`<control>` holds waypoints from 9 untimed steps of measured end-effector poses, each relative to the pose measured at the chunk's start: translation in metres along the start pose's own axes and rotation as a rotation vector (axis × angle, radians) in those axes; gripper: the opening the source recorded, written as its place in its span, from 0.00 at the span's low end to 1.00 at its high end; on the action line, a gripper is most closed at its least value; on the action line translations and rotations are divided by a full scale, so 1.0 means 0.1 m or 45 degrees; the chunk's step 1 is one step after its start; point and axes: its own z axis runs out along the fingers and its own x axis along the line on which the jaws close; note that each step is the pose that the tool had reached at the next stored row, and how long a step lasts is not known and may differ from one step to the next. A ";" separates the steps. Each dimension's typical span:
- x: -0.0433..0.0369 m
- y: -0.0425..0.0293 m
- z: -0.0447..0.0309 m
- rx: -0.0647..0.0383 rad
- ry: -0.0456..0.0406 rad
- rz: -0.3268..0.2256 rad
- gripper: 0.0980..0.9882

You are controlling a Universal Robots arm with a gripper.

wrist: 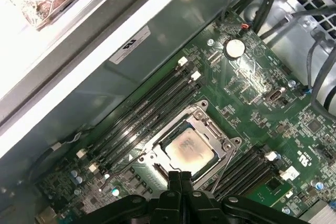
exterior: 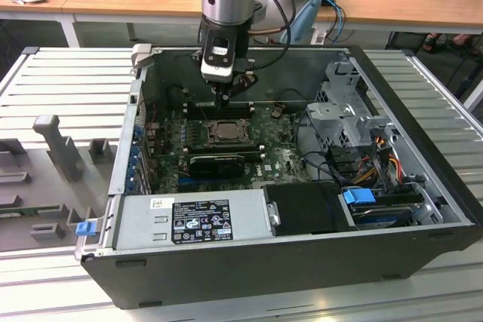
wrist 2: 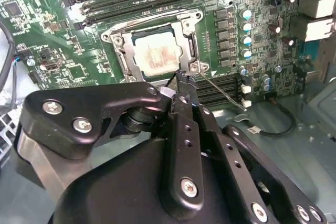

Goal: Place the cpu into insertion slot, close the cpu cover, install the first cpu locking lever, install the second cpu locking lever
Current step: 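Install the first cpu locking lever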

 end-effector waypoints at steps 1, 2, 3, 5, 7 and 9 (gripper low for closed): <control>0.000 0.000 0.000 0.000 0.000 -0.011 0.01; 0.000 0.000 0.000 0.001 0.001 -0.023 0.01; 0.000 0.000 0.000 0.002 0.001 -0.039 0.01; 0.000 0.000 0.000 0.003 0.002 -0.086 0.01; 0.000 0.000 0.000 0.005 0.002 -0.114 0.01; 0.000 0.000 0.000 0.006 0.003 -0.147 0.01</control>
